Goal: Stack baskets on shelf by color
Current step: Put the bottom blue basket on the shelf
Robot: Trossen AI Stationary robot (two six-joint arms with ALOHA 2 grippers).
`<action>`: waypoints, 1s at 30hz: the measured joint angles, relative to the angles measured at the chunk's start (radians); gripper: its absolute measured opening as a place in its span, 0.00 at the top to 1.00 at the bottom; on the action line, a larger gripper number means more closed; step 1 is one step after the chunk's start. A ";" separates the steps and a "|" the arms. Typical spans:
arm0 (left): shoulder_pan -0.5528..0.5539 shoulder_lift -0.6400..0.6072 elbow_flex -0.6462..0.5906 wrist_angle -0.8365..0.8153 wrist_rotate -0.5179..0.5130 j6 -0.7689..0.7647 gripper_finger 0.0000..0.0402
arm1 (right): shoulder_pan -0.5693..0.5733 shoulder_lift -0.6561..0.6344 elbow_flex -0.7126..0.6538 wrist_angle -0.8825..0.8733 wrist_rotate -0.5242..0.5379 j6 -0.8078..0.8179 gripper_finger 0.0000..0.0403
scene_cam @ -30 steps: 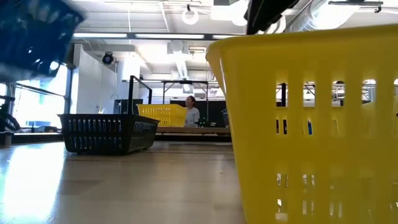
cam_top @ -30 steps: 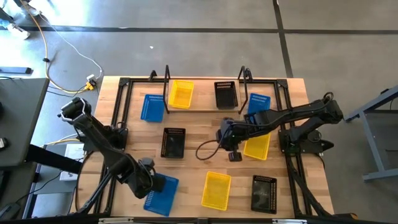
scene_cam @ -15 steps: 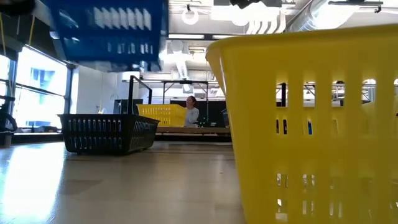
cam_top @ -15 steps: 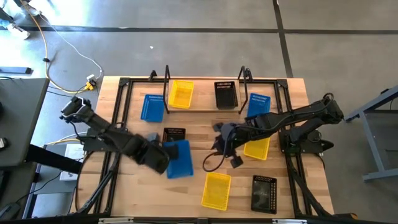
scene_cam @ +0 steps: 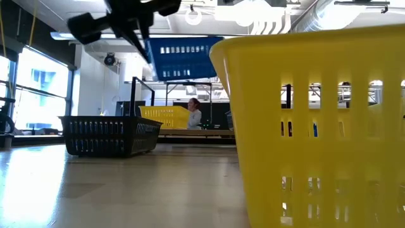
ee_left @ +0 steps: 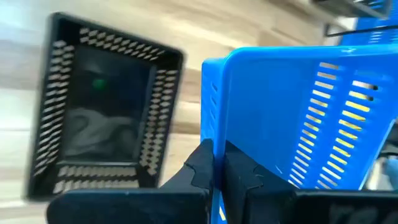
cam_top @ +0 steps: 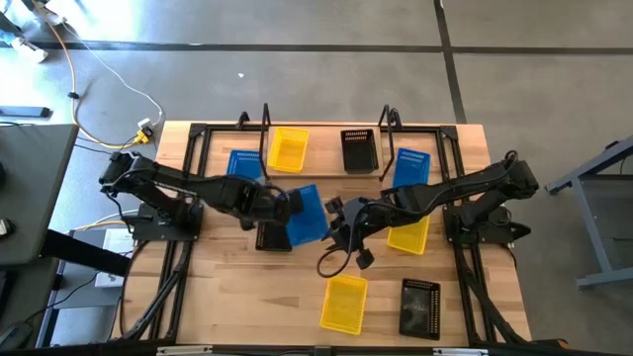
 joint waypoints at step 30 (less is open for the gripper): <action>0.040 0.000 0.000 0.076 -0.018 0.240 0.92 | -0.029 0.144 0.000 -0.031 0.216 0.102 0.99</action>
